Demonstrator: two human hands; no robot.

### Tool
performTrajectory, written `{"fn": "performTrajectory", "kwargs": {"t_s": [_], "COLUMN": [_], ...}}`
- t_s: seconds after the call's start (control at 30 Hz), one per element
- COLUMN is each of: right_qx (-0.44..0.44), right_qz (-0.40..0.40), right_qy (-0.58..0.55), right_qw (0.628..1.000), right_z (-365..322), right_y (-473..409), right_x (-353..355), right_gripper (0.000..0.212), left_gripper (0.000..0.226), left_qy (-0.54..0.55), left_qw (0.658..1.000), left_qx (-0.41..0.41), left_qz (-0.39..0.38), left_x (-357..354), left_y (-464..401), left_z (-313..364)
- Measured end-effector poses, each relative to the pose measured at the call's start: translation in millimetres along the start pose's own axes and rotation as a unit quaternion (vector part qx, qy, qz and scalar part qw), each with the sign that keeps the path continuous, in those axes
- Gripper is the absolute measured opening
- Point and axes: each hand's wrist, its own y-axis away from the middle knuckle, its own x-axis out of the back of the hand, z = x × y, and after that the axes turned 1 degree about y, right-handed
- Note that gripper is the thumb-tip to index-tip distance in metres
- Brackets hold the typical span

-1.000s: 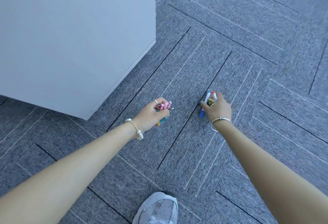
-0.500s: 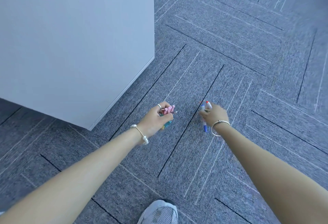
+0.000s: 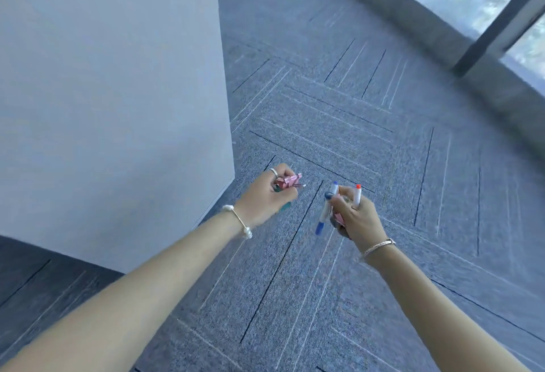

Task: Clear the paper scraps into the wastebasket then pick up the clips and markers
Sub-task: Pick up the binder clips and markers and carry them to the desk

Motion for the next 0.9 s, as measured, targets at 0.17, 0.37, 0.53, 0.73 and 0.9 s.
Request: {"fn": "performTrajectory", "kwargs": {"t_s": [0.17, 0.37, 0.53, 0.73, 0.9], "right_qx": [0.054, 0.106, 0.127, 0.146, 0.164], "right_qz": [0.014, 0.003, -0.024, -0.074, -0.125], "right_qy": [-0.037, -0.036, -0.040, -0.033, -0.024], "right_qw": [0.998, 0.994, 0.991, 0.986, 0.978], "right_z": [-146, -339, -475, -586, -626], "right_y": [37, 94, 154, 220, 264], "right_x": [22, 60, 74, 61, 25], "right_gripper": [0.011, 0.013, 0.008, 0.010, 0.011], "left_gripper": [0.008, 0.013, 0.012, 0.010, 0.021], "left_qy": [-0.065, -0.095, -0.100, -0.118, -0.153], "left_qw": [0.997, 0.990, 0.986, 0.974, 0.952], "left_qx": [-0.050, -0.088, -0.094, -0.089, -0.070], "left_qz": [0.014, 0.052, 0.096, 0.171, 0.256], "left_x": [16, 51, 88, 143, 186], "left_y": [5, 28, 70, 138, 210], "left_z": [154, 344, 477, 580, 612]}}
